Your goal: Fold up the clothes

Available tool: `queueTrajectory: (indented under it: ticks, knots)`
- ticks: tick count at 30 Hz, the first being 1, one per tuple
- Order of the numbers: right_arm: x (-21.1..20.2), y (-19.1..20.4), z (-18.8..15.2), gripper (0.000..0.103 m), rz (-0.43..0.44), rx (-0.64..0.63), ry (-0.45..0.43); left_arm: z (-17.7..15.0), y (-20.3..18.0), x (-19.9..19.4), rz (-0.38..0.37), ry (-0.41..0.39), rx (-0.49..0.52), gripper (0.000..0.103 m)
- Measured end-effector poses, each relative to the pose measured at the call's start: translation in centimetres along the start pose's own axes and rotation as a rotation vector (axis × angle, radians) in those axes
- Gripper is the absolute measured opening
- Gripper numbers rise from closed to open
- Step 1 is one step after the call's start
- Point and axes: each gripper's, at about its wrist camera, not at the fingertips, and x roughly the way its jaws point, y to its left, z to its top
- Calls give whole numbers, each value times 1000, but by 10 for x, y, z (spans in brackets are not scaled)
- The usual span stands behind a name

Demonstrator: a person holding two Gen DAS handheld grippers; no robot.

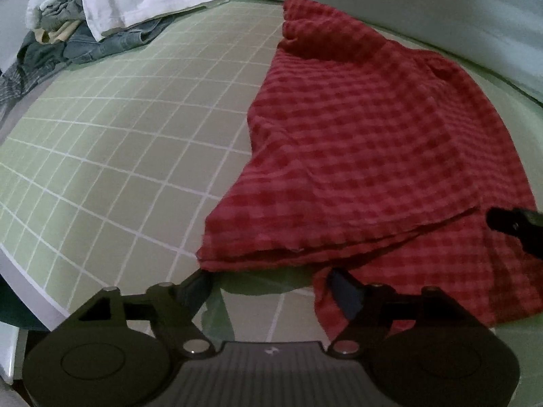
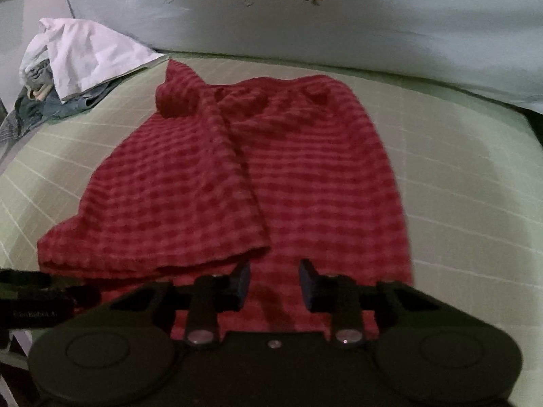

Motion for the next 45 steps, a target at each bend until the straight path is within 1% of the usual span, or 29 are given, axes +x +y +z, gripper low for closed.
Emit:
queueTrajectory:
  ticks: [2,4,5,6,7,8,10,12,13,14,15,18,23,27,29,32,34,36,39,41,43,45]
  knots:
    - [8,4,6,40,11,-3,6,-1,2,0,0,-1,3,81]
    - [17,7,13,48,17,-9,9,-1,3,0,4,-1,-1,83]
    - [20,9,14,55,18,-11,10,-1,3,1,7,-1,-5,84]
    - [23,10,16,59,19,-13,11,-1,4,1,9,-1,-9,86]
    - [26,12,17,59,20,-16,15,-2,5,2,12,-1,-14,87]
    - [30,13,18,58,17,-20,24,-2,6,2,14,0,-19,88]
    - [34,14,19,50,30,-33,36,-3,8,2,16,0,-24,88]
    - [34,13,19,31,52,-36,37,-4,8,2,17,-3,-24,89]
    - [33,12,19,25,68,-29,34,-4,8,2,18,-4,-24,89]
    - [31,11,19,12,79,-27,27,-4,8,2,19,-4,-26,90]
    - [28,10,19,3,90,-24,20,-4,8,2,19,-4,-27,90]
    - [18,7,19,2,106,-18,-11,-5,9,1,19,-4,-25,90]
    - [-15,-6,20,1,75,41,-72,-8,13,0,19,-4,-27,91]
    - [-43,-23,11,1,24,94,-95,-10,15,-1,20,-4,-29,91]
    - [-54,-34,4,1,-8,125,-90,-11,15,-2,21,-4,-30,91]
    - [-67,-48,-14,1,-65,173,-65,-12,16,-3,21,-5,-32,91]
    - [-67,-54,-28,1,-98,185,-26,-13,17,-3,21,-3,-33,91]
    - [-60,-59,-44,1,-99,212,24,-13,17,-4,17,16,-35,91]
    - [-45,-59,-59,2,-110,207,86,-12,17,-5,9,43,-41,91]
    - [-41,-56,-61,2,-117,176,96,-13,19,-10,-9,59,-66,91]
    - [-40,-53,-57,3,-118,146,114,-14,22,-18,-33,56,-95,91]
    - [-39,-54,-53,8,-115,145,129,-14,24,-29,-56,41,-118,91]
